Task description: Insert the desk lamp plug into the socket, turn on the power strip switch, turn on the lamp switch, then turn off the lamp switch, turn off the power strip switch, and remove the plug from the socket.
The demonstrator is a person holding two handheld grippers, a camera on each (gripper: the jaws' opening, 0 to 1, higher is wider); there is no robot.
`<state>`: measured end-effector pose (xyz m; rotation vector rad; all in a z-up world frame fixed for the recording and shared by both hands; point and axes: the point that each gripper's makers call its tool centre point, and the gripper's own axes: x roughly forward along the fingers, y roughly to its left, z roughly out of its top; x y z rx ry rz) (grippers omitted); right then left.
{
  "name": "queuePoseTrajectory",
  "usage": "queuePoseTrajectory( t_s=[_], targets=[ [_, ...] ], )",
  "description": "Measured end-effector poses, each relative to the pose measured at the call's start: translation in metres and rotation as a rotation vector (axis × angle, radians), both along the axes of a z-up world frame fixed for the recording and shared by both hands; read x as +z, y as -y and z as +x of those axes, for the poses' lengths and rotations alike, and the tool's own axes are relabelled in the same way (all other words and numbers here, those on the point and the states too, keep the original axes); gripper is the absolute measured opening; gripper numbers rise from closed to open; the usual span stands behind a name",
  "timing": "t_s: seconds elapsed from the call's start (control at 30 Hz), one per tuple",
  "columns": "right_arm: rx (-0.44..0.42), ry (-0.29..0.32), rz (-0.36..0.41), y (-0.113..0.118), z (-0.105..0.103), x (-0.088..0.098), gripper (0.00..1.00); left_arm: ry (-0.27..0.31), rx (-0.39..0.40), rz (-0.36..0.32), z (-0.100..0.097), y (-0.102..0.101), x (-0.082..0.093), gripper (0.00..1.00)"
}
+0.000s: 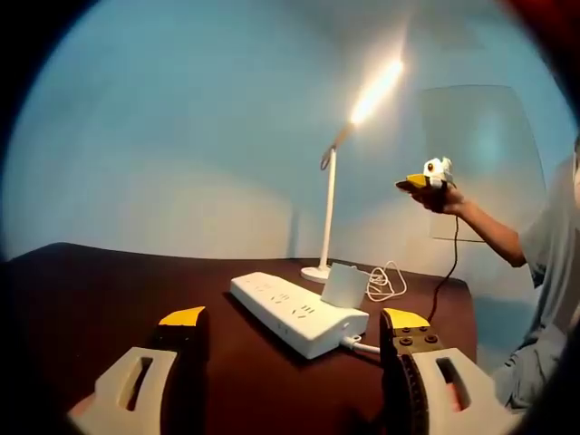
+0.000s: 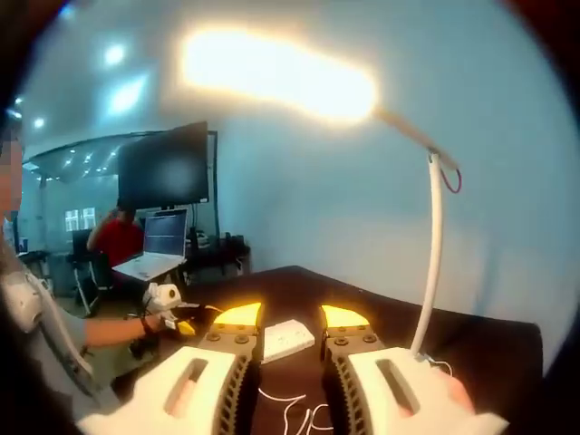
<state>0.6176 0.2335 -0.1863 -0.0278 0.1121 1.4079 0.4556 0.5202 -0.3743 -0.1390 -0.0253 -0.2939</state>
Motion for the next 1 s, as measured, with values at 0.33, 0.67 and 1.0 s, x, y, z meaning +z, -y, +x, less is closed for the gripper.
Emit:
queuePoseTrajectory(
  t_s=[0.33, 0.67, 1.0],
  targets=[
    [0.043, -0.161, 0.1, -0.008, -0.025, 0.02, 0.25, 0.024, -0.006, -0.009, -0.004, 0.008, 0.004, 0.73],
    [0.088, -0.344, 0.309, -0.008, -0.044, 0.058, 0.25, -0.005, 0.016, 0.042, -0.002, 0.002, -0.004, 0.66],
    [0.132, -0.523, 0.558, -0.004, -0.052, 0.104, 0.3, 0.002, 0.006, 0.03, -0.003, -0.002, -0.002, 0.65]
  ],
)
